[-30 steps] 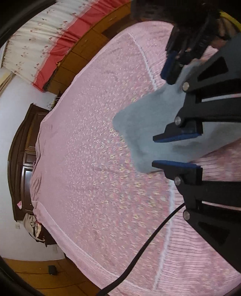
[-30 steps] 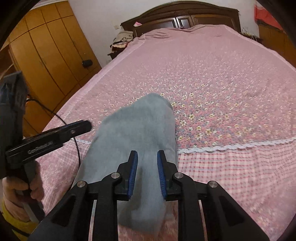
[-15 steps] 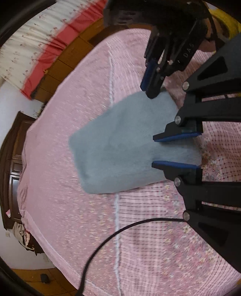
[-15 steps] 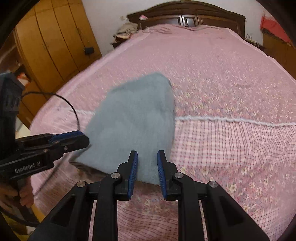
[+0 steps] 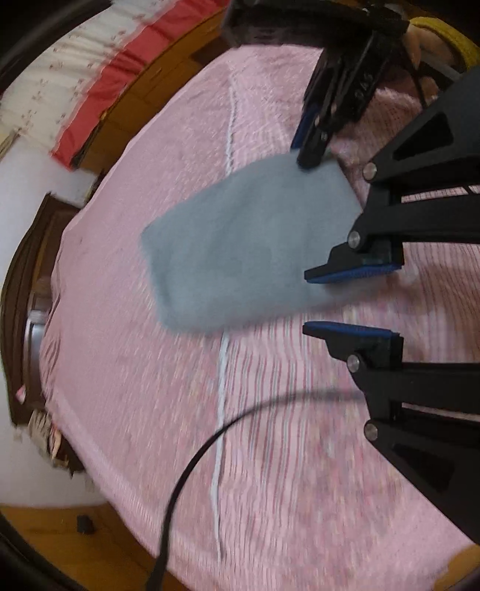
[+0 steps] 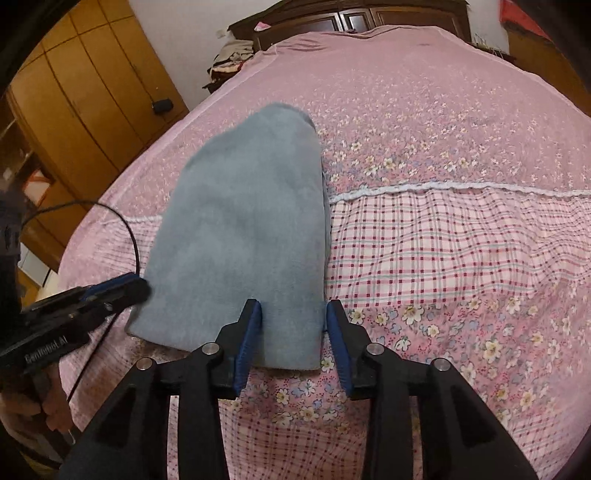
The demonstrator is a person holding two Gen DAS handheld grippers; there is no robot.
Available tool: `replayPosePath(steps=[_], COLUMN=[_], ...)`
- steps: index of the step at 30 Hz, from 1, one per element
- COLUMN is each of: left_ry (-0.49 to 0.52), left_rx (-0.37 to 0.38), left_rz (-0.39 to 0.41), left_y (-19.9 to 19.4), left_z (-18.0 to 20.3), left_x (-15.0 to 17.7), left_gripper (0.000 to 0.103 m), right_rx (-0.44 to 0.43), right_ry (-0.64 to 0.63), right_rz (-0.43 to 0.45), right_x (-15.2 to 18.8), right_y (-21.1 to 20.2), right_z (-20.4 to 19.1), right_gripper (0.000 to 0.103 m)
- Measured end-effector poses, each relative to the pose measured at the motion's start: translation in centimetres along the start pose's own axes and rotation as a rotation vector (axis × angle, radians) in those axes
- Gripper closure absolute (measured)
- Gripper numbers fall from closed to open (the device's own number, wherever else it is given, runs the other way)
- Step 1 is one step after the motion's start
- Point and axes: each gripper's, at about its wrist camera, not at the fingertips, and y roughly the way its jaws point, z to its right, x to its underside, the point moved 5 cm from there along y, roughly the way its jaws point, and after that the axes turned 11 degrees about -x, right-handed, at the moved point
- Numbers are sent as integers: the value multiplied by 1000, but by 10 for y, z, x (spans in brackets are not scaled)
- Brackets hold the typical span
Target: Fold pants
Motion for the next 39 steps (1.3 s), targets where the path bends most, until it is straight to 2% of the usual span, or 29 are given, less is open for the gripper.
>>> replayPosePath(steps=[4, 6, 8, 9, 12, 14, 17, 20, 25, 30, 32, 39], left_ry=[-54, -78, -90, -94, -101, -83, -20, 36, 41, 9, 0, 3], left_rx=[-129, -198, -237, -243, -178, -110, -60, -3, 76, 60, 46, -34], left_rz=[37, 43, 36, 30, 6, -4, -12, -22, -28, -85, -90, -83], left_y=[-31, -49, -63, -66, -69, -63, -49, -33, -12, 9, 13, 22], left_z=[-49, -73, -88, -91, -84, -68, -35, -2, 36, 42, 41, 48], left_x=[-3, -1, 4, 6, 20, 30, 39, 40, 35, 37, 39, 43], left_gripper=[80, 74, 57, 55, 52, 52, 52, 51, 48, 45, 37, 32], right_rx=[9, 5, 4, 4, -12, -13, -11, 10, 21, 36, 41, 72], right_ry=[-12, -18, -25, -28, -36, -42, -57, -66, -45, -34, -37, -48], right_rz=[3, 3, 8, 9, 12, 6, -10, -30, -18, -34, -43, -65], right_x=[2, 4, 7, 9, 18, 25, 34, 37, 30, 26, 27, 35], right_y=[-11, -16, -23, -26, -37, -42, -42, -36, -32, -23, -19, -9], right_z=[-5, -9, -14, -16, -24, -29, -31, -29, -19, -13, -13, -12], right_gripper=[66, 66, 66, 66, 64, 60, 55, 54, 54, 54, 54, 53])
